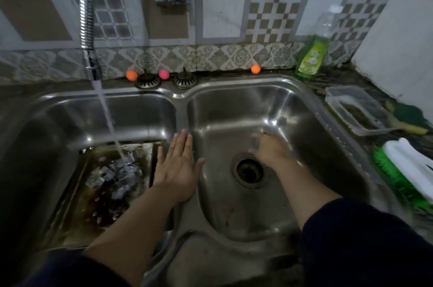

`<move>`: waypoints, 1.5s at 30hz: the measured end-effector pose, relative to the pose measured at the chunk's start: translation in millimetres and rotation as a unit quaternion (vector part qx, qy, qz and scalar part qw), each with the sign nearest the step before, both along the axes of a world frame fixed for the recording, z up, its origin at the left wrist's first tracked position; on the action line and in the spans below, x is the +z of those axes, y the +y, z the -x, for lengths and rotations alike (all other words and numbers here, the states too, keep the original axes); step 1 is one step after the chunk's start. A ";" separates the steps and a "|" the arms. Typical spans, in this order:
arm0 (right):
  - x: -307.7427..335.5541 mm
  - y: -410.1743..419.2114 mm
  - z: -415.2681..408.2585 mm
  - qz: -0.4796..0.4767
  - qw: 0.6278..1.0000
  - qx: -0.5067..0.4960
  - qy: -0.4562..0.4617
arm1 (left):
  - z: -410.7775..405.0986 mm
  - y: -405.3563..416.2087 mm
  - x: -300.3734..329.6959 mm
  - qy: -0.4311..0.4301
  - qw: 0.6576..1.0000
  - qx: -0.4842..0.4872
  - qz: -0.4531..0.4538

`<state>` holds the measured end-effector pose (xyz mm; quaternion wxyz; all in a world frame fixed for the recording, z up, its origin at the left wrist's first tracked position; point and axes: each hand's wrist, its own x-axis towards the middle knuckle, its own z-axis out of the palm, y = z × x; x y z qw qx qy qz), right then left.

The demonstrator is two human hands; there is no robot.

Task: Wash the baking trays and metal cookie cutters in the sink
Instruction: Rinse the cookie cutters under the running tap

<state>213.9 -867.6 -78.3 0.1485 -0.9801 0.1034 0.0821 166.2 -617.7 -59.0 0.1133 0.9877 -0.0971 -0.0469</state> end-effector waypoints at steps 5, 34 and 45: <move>52.2 90.5 12.1 -0.048 0.984 0.117 -0.122 | 1.9 16.0 11.5 -0.011 0.998 -0.046 0.031; 42.9 303.9 41.0 -0.423 0.905 -0.049 0.023 | 10.6 161.2 16.5 0.209 0.750 0.217 0.588; 50.1 299.4 38.8 -0.587 0.797 -0.140 0.023 | -2.3 159.6 28.7 0.258 0.634 0.225 0.694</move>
